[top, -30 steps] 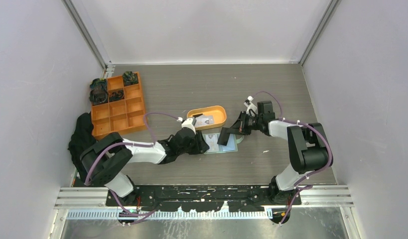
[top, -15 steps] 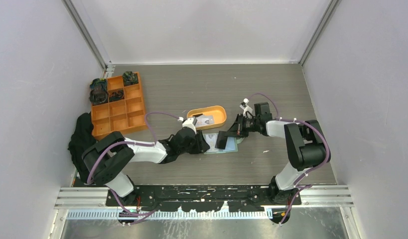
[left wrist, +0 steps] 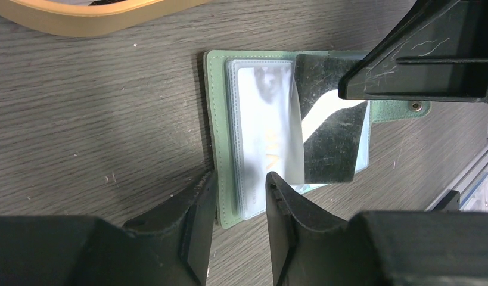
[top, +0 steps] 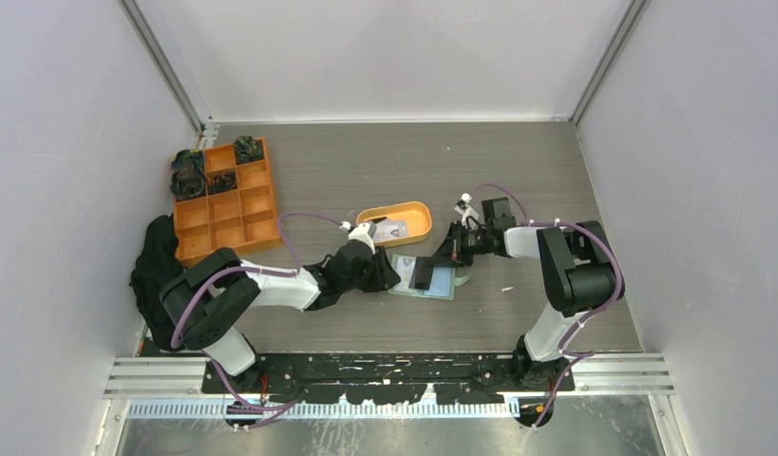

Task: Put the credit cards into the card holder
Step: Insert the credit card into the card holder.

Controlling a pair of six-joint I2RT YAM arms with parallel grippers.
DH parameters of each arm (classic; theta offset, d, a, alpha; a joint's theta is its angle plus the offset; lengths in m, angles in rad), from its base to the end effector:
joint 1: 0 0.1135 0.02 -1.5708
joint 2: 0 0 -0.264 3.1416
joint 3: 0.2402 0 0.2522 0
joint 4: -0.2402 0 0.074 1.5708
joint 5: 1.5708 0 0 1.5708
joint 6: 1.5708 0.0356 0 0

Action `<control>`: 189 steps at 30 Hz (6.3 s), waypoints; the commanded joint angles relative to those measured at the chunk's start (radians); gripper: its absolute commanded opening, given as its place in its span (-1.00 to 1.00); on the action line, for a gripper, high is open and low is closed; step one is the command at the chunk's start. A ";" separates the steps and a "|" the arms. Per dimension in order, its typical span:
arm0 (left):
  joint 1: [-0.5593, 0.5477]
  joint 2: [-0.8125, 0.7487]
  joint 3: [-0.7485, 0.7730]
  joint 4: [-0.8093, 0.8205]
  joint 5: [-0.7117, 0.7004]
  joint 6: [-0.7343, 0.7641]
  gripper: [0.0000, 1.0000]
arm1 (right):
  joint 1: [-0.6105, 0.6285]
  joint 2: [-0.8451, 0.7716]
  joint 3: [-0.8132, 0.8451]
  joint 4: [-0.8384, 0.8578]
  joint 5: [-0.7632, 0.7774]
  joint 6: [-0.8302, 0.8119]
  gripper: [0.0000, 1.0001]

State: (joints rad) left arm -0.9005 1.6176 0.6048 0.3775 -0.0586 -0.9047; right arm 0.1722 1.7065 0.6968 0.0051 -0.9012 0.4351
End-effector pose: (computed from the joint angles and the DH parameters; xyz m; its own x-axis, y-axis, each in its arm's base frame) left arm 0.1887 -0.2347 0.1362 -0.8198 -0.2293 -0.5247 0.1755 0.7716 -0.6114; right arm 0.2794 0.0769 0.1185 -0.9735 0.0962 -0.2075 -0.1217 0.5501 0.8262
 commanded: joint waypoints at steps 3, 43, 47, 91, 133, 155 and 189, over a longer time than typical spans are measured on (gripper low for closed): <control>0.002 0.058 -0.004 -0.078 0.030 0.027 -0.27 | 0.014 0.030 0.039 -0.020 -0.016 -0.002 -0.98; 0.012 0.069 -0.005 -0.069 0.054 0.021 -0.37 | -0.046 -0.051 -0.075 -0.076 0.029 0.080 -0.97; 0.013 0.072 -0.003 -0.068 0.054 0.020 -0.38 | -0.063 -0.077 -0.116 -0.025 0.030 0.108 -0.98; 0.011 0.145 -0.018 0.049 0.161 -0.035 -0.57 | -0.047 -0.040 -0.103 0.048 0.017 0.128 -0.98; 0.010 0.164 0.002 0.035 0.156 -0.025 -0.60 | -0.086 -0.070 -0.114 -0.020 0.031 0.063 -0.98; 0.003 -0.084 -0.012 -0.126 -0.037 0.106 -0.34 | -0.050 0.087 0.041 -0.038 -0.015 0.022 -0.67; -0.338 0.277 0.565 -0.322 -0.273 0.324 -0.58 | -0.015 0.055 0.125 -0.202 0.015 -0.088 -0.45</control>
State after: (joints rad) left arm -1.2388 1.8538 1.0897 0.0975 -0.3180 -0.6193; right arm 0.1497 1.7885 0.7856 -0.1802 -0.8978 0.3721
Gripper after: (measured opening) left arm 0.213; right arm 0.273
